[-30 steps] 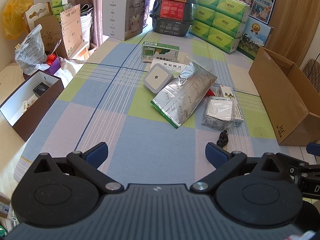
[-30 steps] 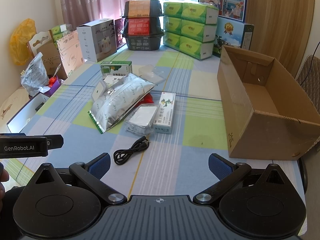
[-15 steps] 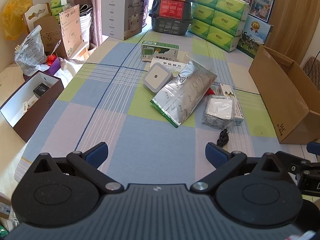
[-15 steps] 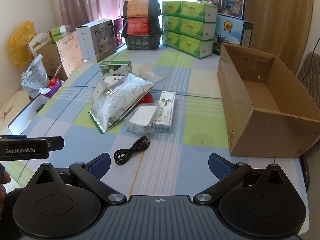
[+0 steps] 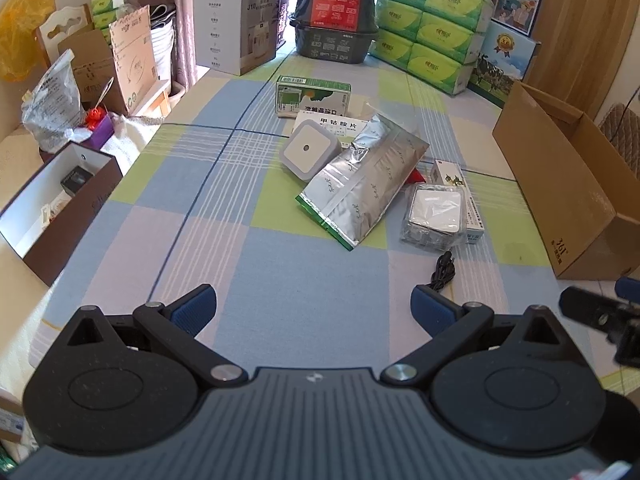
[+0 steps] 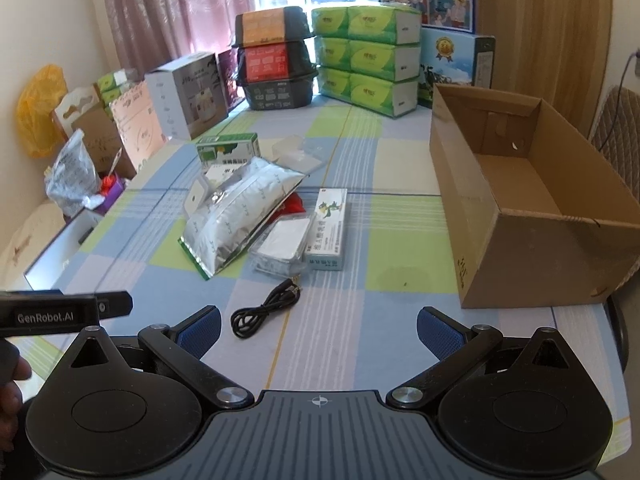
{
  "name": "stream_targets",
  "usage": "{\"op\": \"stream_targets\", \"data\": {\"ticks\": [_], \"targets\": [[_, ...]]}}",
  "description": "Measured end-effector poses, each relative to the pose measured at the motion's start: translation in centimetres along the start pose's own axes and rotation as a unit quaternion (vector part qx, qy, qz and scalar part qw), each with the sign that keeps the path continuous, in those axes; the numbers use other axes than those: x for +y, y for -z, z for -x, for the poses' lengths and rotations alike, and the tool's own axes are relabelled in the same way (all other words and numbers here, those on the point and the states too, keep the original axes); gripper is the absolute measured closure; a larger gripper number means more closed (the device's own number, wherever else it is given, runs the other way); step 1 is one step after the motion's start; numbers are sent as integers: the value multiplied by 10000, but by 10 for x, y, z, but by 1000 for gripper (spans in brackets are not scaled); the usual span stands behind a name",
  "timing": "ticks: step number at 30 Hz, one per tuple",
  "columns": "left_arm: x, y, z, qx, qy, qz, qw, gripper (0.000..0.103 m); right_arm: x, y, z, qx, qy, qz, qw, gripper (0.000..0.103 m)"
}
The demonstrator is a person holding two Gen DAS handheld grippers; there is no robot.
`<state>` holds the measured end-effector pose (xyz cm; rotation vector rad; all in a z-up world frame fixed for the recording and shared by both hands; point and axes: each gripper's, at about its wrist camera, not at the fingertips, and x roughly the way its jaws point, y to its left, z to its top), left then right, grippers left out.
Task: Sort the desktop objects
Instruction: 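Move both tools toward the black cable and white-green medicine box, then grasp the black cable with the left tool while the right tool grasps the white-green medicine box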
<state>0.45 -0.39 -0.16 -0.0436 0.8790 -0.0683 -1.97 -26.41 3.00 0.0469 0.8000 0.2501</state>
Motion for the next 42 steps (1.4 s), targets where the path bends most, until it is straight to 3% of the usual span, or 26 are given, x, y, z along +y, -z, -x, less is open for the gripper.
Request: {"op": "stream_targets", "data": {"ticks": [3,8,16,18,26,35,42], "targets": [[-4,-3,2,3,-80,-346,9994,1,-8,-5,7,-7,-81,-76,9999,2],[-18,-10,-1,-13,326,-743,9967,1,-21,-14,21,-152,-118,-114,9997,2],[-51,-10,-24,-106,717,-1599,9845,4,-30,-26,18,-264,-279,-304,9988,2],[-55,-7,-32,-70,818,-1777,9807,14,-31,-26,12,-241,-262,-345,9988,2],[-74,0,-65,50,1263,-2290,9652,28,-39,-16,-22,-5,-132,-354,9993,2],[-87,0,-102,195,1765,-2423,9538,62,-49,-12,-53,93,-158,-404,9990,2],[-99,3,-112,146,1607,-2834,9453,74,-53,-6,-71,163,-264,-569,9979,2]]}}
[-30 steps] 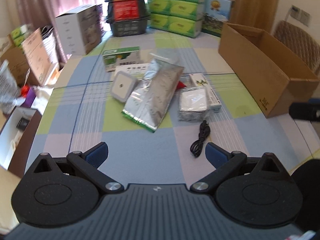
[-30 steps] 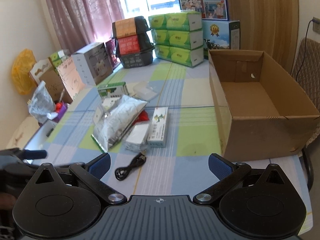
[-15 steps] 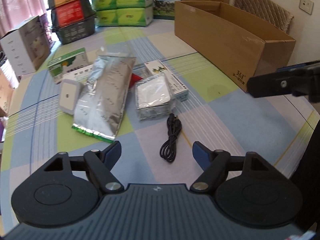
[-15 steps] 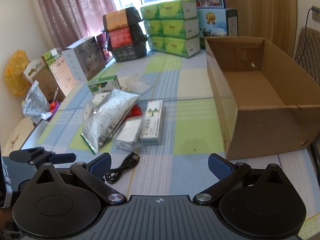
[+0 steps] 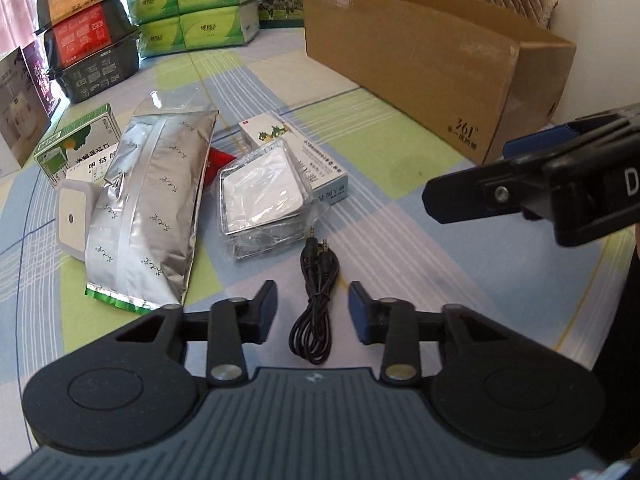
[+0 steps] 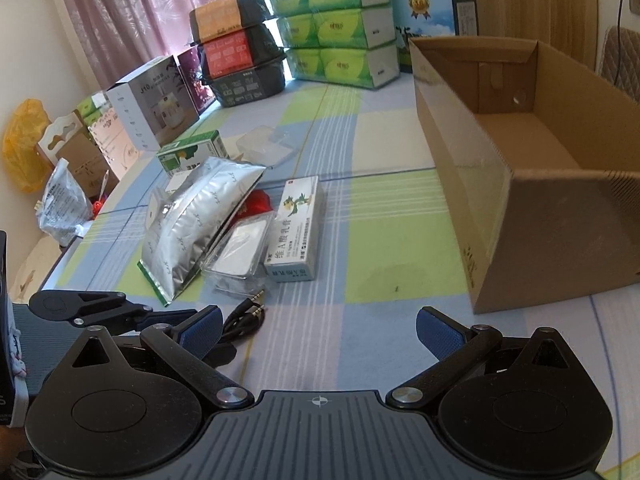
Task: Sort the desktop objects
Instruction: 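Grasp the black cable with the left tool while the right tool grasps the white-green medicine box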
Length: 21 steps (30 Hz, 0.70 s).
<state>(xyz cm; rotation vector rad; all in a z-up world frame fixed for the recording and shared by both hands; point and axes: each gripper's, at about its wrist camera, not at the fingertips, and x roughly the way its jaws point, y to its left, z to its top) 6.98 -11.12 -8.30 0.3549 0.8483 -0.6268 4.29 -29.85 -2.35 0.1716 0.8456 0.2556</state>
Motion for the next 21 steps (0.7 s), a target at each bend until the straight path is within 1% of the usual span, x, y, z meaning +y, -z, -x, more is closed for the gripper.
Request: {"op": "stream_targets", "data": {"ticks": [1,2,3,6,9,12,16,19,21], "targets": [[0,1,-2,22,8,-11,10000,75,0,1,-1,4,-22,-8,10000,2],[1,3,-3,59,28,-13,10000,82,0,1,-3,18,-30,-6,10000,2],[2,5,-5,117,44,-13,9999,87,0,1,-4,31,-32,-5,10000,2],[7,8,-2,118,84,65,9999,88,1,1,-7,45,-48,-25,10000,2],[12,11,8,64,98,139,9998,95,3,2,-8,38,-58,-3,10000,2],[18,15,20,-18,-29,193,9998,95,6,2,-10,35,-53,82,9999,2],[34,23,23,-19,-162,517,9985,95,12,1,-18,68,-34,213,9997,2],[42,29,20,14,-138,725,9973,95,18,-2,-24,63,-36,384,9992,2],[46,32,18,-21,-148,858,9962,90,22,-4,-30,60,-5,565,9984,2]]}}
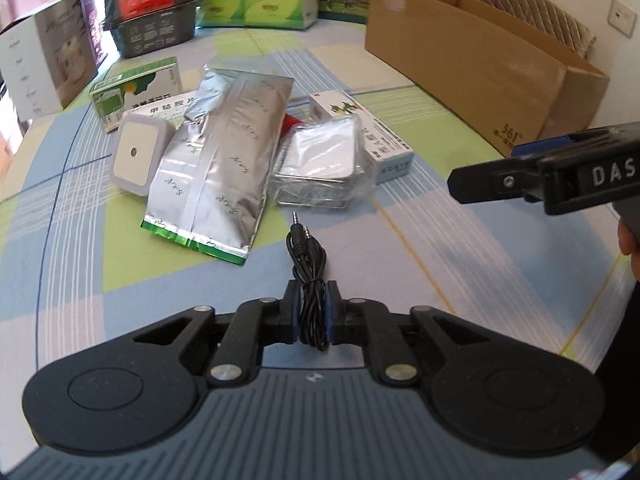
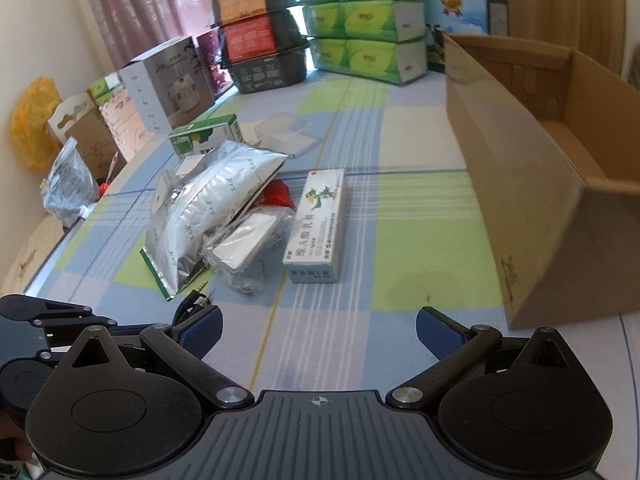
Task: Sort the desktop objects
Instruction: 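Grasp the black cable with the left tool while the right tool grasps the white-green medicine box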
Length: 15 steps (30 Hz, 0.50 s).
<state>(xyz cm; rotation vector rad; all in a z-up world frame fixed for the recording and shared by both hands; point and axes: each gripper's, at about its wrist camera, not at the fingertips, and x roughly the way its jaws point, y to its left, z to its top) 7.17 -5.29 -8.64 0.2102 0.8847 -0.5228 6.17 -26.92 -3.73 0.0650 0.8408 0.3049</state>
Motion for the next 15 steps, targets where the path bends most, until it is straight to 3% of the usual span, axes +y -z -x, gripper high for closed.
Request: {"op": "stream_targets", "data": {"ticks": [2,4,7,10,15], "targets": [[1,0,-3,41,-37,70,10000,84,3,-3,-7,10,33,176,9998,11],[1,1,-6,21,-37,77,10000,84,3,-6,-17,97,36,243,9997,22],[3,-2,-9,23,-22,204,9998,93,2,-11,-29,146,105,258,9995,26],[8,-5,-9,23,91,493,9987,93,4,-19,-41,125,82,330,9993,30],[5,-7,-8,-23,128,512,9986,93,5,-33,-69,249,126,447,9986,41]]}}
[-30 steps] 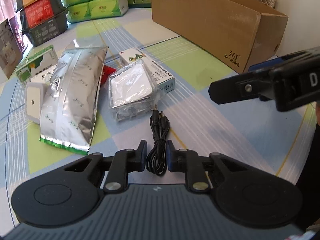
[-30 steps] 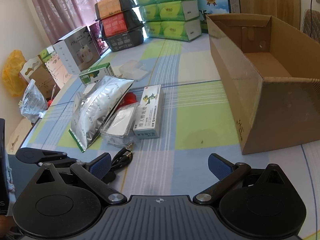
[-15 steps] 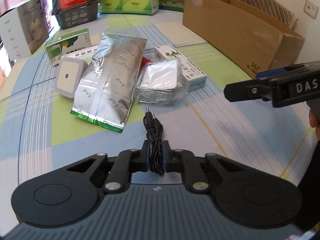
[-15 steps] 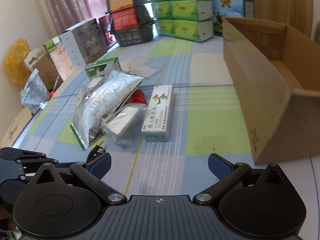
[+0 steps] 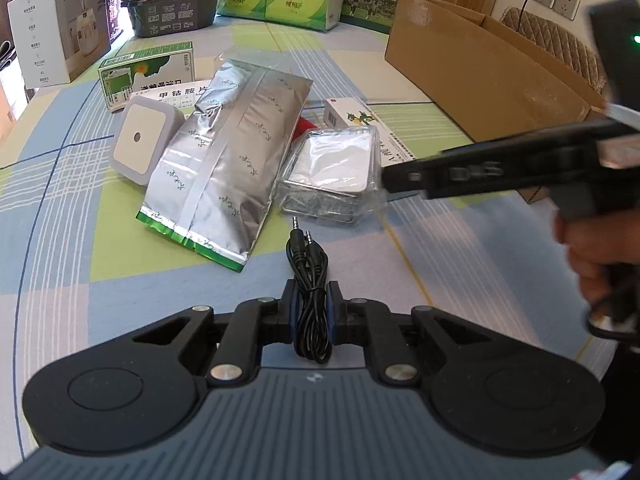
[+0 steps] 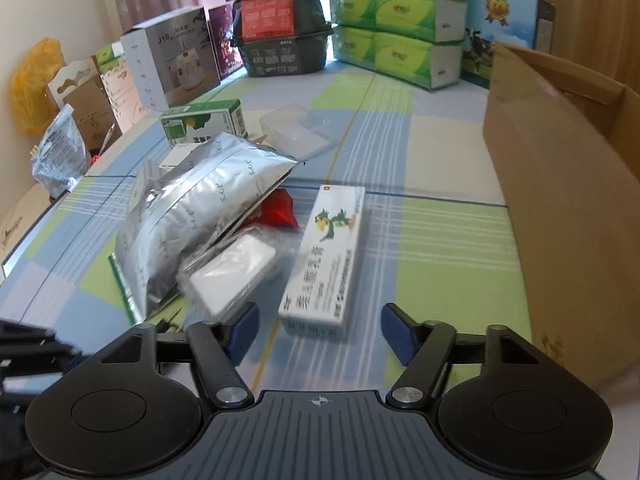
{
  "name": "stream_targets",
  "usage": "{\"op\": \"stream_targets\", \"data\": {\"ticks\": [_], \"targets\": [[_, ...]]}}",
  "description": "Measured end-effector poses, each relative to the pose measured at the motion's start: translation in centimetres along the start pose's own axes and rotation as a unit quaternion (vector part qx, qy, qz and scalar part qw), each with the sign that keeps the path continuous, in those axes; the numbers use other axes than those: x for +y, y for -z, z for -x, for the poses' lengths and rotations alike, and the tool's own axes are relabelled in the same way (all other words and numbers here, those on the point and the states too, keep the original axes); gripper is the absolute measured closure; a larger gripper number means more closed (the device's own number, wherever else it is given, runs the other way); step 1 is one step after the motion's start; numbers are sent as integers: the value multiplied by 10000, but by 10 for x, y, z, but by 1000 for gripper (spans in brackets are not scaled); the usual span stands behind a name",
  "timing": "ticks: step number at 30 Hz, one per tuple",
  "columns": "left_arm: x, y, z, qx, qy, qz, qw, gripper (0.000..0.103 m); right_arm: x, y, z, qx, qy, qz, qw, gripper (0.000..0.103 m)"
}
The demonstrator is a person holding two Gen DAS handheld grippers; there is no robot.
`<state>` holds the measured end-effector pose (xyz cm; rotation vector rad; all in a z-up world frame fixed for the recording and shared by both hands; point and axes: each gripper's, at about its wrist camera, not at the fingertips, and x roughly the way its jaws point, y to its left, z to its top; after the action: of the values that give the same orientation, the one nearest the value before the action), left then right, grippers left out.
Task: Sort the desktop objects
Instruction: 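Grasp the black cable with the left tool while the right tool grasps the white-green medicine box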
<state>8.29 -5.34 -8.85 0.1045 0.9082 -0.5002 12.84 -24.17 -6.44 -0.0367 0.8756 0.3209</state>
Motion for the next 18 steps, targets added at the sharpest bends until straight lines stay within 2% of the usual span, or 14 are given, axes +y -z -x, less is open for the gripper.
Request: {"op": "stream_targets", "data": {"ticks": [2,4,7,11,15,17,18], "targets": [[-1,-1,0,-14,-4,-8,10000,93,-1,-3,-10,77,21,-18,10000,46],[-2,-2,-1,-26,-8,0,10000,93,-2,-6,-17,138,-8,-69,9999,63],[-3,-3,-2,-23,-15,13,10000,93,-4,-3,-12,203,85,-119,9997,67],[-4,-4,-2,-19,13,38,10000,93,-3,16,16,413,143,-111,9990,68],[-7,1,-1,15,17,27,10000,93,-4,50,45,569,92,-175,9982,67],[-8,3,0,-24,-14,-4,10000,93,-4,59,50,578,-12,-206,9981,62],[-9,3,0,-39,-25,-28,10000,92,-4,58,51,519,-40,-199,9984,55]]}}
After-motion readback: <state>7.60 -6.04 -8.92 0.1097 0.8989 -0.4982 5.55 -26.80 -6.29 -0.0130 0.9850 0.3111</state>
